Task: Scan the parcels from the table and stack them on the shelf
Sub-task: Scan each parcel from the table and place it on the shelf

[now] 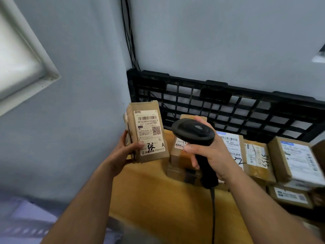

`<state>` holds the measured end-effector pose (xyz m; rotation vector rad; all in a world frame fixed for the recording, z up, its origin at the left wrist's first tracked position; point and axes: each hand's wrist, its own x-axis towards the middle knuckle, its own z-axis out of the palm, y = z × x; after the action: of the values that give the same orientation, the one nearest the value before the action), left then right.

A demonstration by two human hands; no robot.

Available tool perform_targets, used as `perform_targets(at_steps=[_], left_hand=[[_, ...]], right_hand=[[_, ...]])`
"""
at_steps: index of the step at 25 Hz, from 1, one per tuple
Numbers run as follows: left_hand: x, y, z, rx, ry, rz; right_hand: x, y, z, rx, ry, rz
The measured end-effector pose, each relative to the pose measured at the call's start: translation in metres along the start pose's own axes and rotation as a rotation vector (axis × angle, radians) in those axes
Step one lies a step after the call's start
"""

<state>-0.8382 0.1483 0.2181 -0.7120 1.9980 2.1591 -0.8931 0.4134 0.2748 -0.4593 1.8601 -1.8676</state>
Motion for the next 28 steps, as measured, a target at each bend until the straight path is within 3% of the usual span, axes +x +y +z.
perform_targets(at_steps=[15, 28], left_hand=[[-0.151, -0.029, 0.055, 0.002, 0.224, 0.391], [-0.292, -0.074, 0.063, 0.086, 0.43, 0.415]], right_hand=[[-0.171, -0.049, 0.013, 0.089, -0.227, -0.256], [-0.283, -0.039, 0.034, 0.131, -0.33, -0.218]])
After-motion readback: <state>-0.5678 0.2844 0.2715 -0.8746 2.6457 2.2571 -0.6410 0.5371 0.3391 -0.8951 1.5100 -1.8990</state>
